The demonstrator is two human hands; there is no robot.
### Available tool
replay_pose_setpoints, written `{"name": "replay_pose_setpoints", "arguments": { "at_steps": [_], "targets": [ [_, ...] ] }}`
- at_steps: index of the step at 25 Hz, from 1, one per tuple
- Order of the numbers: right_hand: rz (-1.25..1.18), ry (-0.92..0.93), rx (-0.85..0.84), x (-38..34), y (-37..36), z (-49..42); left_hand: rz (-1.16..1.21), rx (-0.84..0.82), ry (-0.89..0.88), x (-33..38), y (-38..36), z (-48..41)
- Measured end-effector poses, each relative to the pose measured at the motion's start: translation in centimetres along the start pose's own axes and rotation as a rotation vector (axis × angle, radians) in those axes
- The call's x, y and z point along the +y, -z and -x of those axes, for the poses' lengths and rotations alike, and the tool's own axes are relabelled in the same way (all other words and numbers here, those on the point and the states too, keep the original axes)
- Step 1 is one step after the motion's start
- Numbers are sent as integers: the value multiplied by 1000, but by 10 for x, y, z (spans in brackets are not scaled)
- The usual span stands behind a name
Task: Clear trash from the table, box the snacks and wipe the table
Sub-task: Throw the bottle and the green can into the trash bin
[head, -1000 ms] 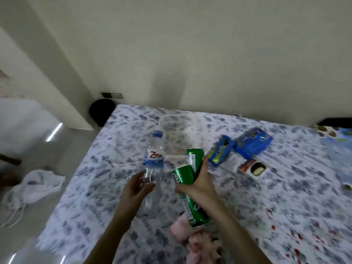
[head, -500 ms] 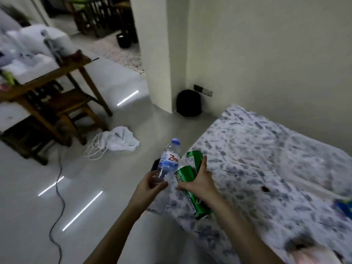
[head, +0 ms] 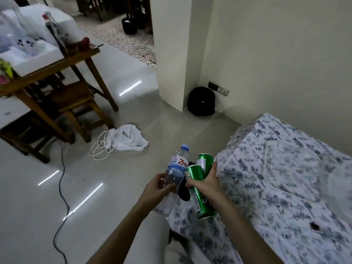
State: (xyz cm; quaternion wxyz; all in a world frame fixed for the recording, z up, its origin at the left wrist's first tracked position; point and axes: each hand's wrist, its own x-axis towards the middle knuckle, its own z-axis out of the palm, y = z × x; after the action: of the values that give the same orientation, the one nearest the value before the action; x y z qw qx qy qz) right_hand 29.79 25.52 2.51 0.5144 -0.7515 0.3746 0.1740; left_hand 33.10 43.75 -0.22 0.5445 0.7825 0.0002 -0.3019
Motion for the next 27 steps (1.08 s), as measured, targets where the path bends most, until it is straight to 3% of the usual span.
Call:
{"name": "replay_pose_setpoints", "arguments": {
  "at_steps": [5, 10, 19, 22, 27],
  "targets": [
    [-90, -88, -20, -23, -16, -87, -44, -34, 93, -1, 8, -97],
    [-271, -306, -84, -5, -58, -171, -19, -19, 271, -41, 8, -178],
    [-321, -557, -65, 95, -148, -357, -242, -349, 393, -200, -25, -358],
    [-430, -607, -110, 139, -159, -399, -353, -369, 404, -255, -47, -406],
    [-424, -597, -5, 188, -169, -437, -444, -363, 347, -305, -83, -446]
  ]
}}
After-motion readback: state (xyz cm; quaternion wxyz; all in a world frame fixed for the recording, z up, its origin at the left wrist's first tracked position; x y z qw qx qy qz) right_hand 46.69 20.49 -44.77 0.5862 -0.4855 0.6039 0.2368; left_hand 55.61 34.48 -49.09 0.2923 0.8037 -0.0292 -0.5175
